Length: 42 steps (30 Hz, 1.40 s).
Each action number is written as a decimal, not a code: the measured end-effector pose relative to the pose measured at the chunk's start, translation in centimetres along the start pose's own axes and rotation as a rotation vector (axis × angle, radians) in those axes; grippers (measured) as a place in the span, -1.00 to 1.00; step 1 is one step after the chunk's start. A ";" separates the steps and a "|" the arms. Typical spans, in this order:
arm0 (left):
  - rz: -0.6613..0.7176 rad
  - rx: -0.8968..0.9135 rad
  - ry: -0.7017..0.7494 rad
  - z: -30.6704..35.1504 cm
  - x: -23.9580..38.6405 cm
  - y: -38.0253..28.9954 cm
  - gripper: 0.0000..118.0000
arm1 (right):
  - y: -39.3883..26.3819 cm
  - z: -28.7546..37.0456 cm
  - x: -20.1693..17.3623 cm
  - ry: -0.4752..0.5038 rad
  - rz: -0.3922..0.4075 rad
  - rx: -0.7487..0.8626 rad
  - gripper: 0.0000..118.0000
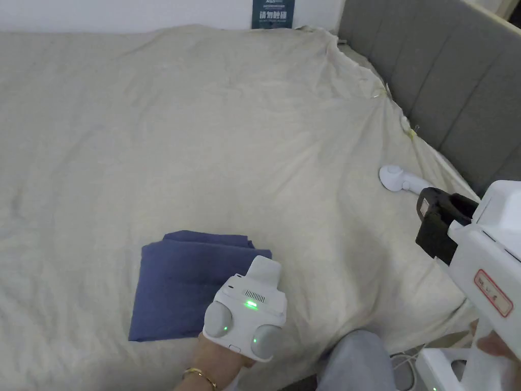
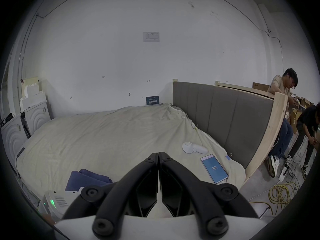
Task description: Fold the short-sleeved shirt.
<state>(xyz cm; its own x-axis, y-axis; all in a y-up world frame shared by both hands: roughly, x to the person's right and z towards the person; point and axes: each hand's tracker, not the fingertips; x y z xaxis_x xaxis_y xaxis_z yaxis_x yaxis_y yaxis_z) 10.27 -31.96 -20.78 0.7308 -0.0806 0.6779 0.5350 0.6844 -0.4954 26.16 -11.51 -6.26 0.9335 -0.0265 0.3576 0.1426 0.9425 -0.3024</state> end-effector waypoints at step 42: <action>0.425 0.456 0.372 20.4 -17.3 -2.6 -1.00 | -16.8 -14.6 -20.5 0.258 0.057 -0.409 -1.00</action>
<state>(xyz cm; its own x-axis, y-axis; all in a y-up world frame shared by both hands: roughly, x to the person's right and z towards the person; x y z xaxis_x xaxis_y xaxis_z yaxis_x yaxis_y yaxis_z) -12.38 -17.58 -20.17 0.9754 0.0745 0.2075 0.0015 0.9389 -0.3441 9.44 -31.68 -21.42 0.9872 -0.1095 0.1156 0.1586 0.7379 -0.6561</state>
